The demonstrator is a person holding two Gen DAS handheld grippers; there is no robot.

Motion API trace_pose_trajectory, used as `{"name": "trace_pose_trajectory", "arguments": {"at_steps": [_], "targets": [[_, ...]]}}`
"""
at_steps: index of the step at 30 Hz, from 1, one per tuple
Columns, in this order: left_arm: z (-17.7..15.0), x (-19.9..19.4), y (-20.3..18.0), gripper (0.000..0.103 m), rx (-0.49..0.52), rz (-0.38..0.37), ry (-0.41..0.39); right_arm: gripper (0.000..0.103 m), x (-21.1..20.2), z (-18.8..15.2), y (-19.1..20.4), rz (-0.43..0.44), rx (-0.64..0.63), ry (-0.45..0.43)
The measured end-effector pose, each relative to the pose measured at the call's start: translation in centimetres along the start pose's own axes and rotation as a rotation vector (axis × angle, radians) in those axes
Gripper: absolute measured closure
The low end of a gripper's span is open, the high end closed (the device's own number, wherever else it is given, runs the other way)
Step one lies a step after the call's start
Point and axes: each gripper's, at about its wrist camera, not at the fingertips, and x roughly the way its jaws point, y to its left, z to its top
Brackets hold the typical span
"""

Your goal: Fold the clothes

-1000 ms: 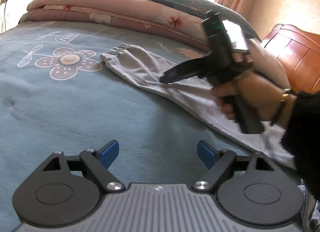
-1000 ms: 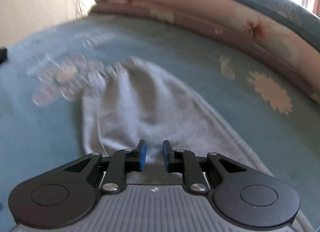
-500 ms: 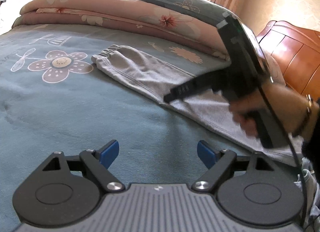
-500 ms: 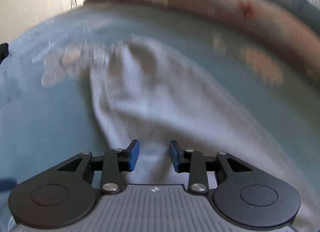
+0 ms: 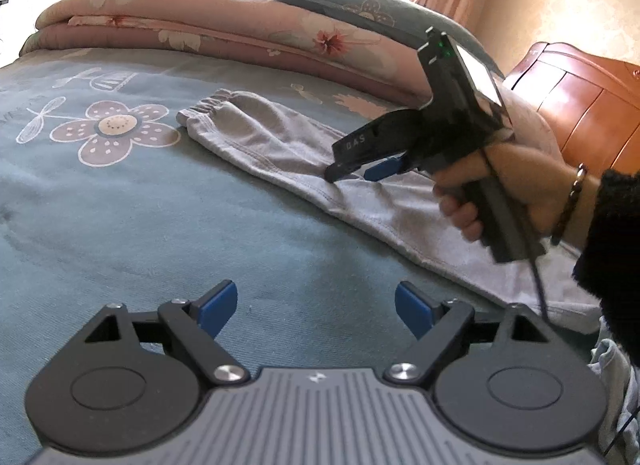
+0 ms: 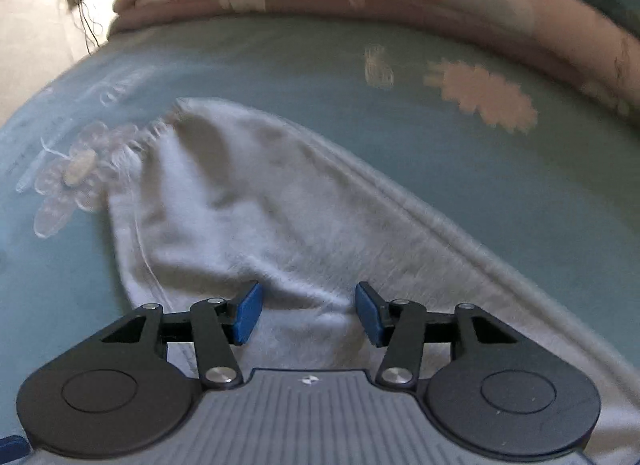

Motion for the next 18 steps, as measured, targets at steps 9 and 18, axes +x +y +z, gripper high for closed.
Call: {"name": "trace_pose_trajectory", "arguments": {"at_steps": [9, 18], "targets": [[0.1, -0.1, -0.2, 0.017, 0.013, -0.005, -0.005, 0.039, -1.7, -0.8, 0.1, 0.050, -0.044, 0.050], [0.4, -0.8, 0.7, 0.017, 0.025, 0.019, -0.041, 0.039, 2.7, 4.3, 2.2, 0.043, -0.036, -0.091]]}}
